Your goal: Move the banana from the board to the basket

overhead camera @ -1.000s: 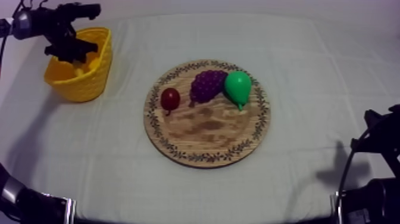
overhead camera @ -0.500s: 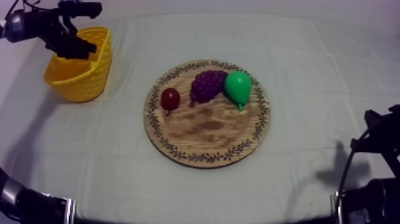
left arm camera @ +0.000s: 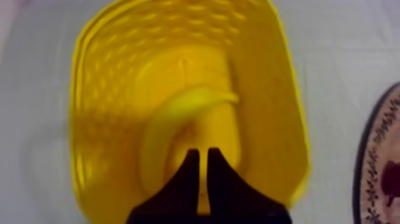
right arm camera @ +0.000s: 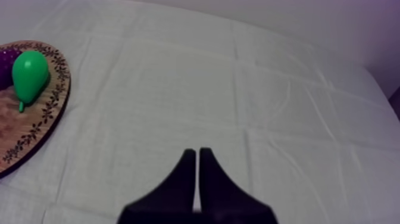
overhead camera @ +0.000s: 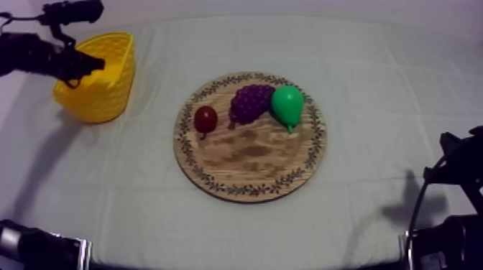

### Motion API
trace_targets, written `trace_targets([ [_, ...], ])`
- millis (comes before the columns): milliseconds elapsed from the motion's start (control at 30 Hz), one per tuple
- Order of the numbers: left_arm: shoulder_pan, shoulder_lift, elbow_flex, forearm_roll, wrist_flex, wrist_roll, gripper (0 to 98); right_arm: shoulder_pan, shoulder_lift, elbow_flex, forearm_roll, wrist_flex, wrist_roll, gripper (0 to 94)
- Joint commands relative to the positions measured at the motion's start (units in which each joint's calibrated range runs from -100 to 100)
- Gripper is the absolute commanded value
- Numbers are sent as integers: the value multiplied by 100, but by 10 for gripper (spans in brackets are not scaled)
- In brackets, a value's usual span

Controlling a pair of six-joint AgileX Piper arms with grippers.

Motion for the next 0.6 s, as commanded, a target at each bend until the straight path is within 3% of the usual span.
trace_targets([
  [0, 30, -1235, 948, -7, -110, 110, 7, 1, -2, 2, 1, -1, -1, 3],
  [233, 137, -3154, 2565, 15, -252, 322, 4, 1, -2, 2, 1, -1, -1, 3],
  [567, 58, -5589, 4731, 77, -376, 325, 32, 1, -2, 2, 1, -1, -1, 3],
])
